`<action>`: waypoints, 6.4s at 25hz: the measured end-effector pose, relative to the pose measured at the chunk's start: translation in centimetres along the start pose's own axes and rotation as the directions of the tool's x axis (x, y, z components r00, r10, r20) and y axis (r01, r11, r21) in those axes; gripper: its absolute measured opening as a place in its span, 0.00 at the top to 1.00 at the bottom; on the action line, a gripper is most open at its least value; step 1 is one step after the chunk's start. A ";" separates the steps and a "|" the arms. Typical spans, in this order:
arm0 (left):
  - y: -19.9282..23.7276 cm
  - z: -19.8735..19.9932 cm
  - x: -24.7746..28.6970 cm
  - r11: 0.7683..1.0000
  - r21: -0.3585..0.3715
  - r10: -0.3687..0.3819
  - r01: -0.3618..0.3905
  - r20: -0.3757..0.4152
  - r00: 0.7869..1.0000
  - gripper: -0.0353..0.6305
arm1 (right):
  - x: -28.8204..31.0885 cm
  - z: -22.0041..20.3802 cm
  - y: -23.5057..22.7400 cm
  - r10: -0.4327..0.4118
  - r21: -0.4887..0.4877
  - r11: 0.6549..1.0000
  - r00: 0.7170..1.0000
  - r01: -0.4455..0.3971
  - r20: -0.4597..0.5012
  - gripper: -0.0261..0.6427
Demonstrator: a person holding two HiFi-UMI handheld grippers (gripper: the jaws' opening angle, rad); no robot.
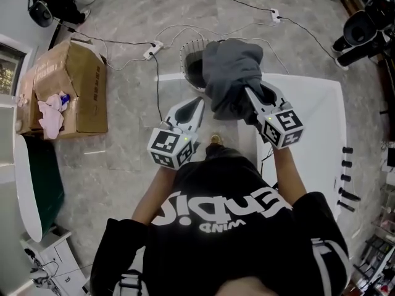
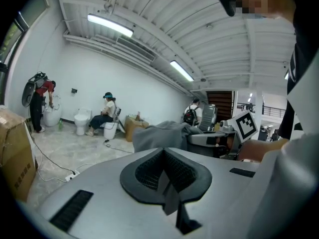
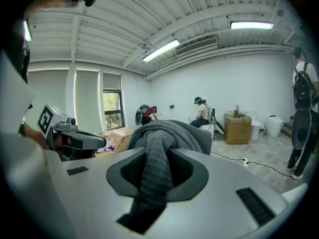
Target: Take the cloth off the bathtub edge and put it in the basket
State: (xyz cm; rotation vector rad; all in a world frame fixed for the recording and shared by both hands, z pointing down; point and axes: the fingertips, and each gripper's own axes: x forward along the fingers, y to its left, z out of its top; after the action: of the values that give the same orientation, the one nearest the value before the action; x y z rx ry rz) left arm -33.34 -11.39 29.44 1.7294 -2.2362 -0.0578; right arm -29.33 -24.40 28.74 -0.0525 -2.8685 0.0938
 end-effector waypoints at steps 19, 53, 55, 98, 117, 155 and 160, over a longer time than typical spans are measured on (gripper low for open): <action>8.7 2.1 10.6 0.998 -0.029 0.048 -0.048 -0.013 0.999 0.93 | 11.6 1.2 -7.8 0.057 0.021 0.998 0.998 -0.056 -0.031 0.83; 29.6 8.7 23.6 0.997 -0.076 -0.034 0.028 -0.077 0.996 0.93 | 32.6 6.7 -15.0 -0.007 0.110 0.994 0.999 0.012 -0.044 0.83; 29.6 8.3 23.7 0.996 -0.084 -0.027 0.020 -0.076 0.997 0.93 | 32.7 6.4 -15.0 0.002 0.116 0.993 0.999 0.003 -0.043 0.83; 39.1 -21.2 34.1 0.967 -0.251 -0.043 -0.040 -0.319 0.947 0.93 | 44.9 -28.8 -15.9 0.118 0.199 0.978 0.939 -0.055 -0.322 0.83; 37.4 -23.1 34.1 0.961 -0.275 -0.072 -0.027 -0.344 0.936 0.93 | 45.2 -32.5 -15.7 0.047 0.171 0.985 0.889 0.036 -0.455 0.57; 22.7 10.1 29.3 0.982 -0.055 -0.182 0.178 -0.075 0.980 0.93 | 28.4 4.8 -15.8 0.018 0.104 0.994 1.000 -0.016 -0.022 0.94; 22.2 11.5 28.6 0.982 -0.018 -0.191 0.190 -0.051 0.980 0.93 | 27.3 6.5 -16.3 0.047 0.112 0.992 0.999 -0.049 0.021 0.94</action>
State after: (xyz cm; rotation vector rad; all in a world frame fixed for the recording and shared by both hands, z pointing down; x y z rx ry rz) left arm -63.62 -34.37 29.67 1.9107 -2.0229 -0.0686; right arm -57.86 -39.82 30.86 -0.0993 -2.8746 0.2668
